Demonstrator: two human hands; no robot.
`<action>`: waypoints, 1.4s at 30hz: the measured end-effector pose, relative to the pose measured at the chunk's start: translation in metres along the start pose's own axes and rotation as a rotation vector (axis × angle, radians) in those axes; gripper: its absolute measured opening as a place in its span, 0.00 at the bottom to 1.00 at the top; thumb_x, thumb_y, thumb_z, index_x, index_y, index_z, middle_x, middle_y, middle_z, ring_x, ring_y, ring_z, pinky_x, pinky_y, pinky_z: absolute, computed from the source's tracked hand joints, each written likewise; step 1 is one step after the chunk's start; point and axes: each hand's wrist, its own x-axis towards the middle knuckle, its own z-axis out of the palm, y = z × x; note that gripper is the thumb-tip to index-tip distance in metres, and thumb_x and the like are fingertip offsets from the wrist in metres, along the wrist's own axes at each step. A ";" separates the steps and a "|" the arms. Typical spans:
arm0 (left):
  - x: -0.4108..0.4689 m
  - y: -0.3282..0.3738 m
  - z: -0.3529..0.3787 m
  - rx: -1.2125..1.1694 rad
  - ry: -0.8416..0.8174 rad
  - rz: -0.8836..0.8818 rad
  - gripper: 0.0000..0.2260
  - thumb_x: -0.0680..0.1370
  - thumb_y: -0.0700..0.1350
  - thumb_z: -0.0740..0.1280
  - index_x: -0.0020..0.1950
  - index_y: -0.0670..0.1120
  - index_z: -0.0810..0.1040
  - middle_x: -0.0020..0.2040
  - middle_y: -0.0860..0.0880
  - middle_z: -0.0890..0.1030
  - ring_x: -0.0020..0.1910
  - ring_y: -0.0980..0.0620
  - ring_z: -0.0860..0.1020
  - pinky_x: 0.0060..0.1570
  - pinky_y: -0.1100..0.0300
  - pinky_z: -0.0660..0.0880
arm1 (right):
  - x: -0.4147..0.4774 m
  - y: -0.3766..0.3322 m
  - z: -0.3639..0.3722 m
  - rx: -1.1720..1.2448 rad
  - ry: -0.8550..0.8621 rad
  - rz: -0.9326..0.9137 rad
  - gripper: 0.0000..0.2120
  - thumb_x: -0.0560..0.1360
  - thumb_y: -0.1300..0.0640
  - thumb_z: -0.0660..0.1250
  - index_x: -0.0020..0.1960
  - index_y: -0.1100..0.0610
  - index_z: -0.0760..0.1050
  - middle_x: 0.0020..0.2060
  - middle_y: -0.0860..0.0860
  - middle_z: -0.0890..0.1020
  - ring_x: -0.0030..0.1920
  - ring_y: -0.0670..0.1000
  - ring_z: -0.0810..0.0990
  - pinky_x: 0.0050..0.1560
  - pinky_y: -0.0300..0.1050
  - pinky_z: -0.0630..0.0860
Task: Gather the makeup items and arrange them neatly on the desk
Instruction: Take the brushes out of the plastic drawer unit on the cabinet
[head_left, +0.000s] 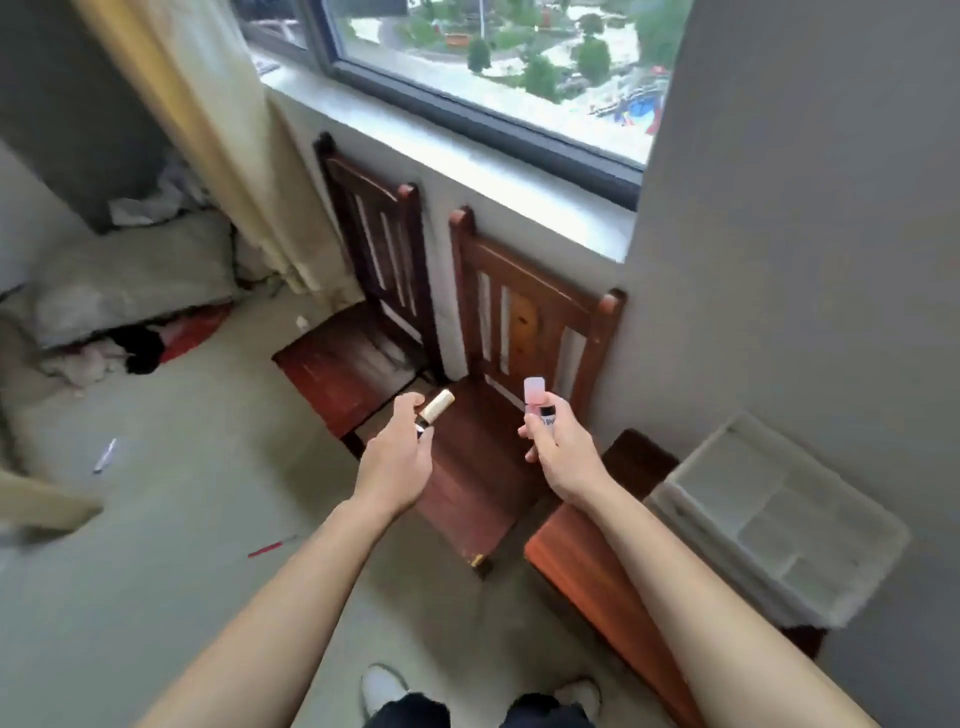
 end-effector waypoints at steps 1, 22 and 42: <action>-0.003 -0.022 -0.029 -0.021 0.092 -0.037 0.15 0.81 0.43 0.62 0.67 0.50 0.66 0.52 0.44 0.80 0.49 0.37 0.78 0.49 0.50 0.73 | 0.008 -0.028 0.028 -0.026 -0.044 -0.052 0.10 0.83 0.53 0.57 0.65 0.47 0.65 0.47 0.47 0.81 0.35 0.46 0.79 0.42 0.32 0.72; -0.419 -0.570 -0.454 0.339 0.997 -0.896 0.10 0.81 0.50 0.62 0.58 0.47 0.75 0.49 0.48 0.78 0.41 0.40 0.79 0.36 0.51 0.74 | -0.229 -0.379 0.811 -0.345 -1.087 -0.897 0.14 0.82 0.40 0.56 0.57 0.49 0.70 0.39 0.53 0.79 0.41 0.56 0.80 0.43 0.52 0.77; -0.621 -0.969 -0.732 0.516 0.980 -1.494 0.11 0.81 0.54 0.61 0.55 0.47 0.73 0.47 0.49 0.77 0.37 0.46 0.79 0.34 0.55 0.74 | -0.439 -0.557 1.406 -0.636 -1.244 -1.861 0.17 0.82 0.55 0.57 0.71 0.50 0.63 0.58 0.50 0.74 0.51 0.53 0.78 0.37 0.45 0.73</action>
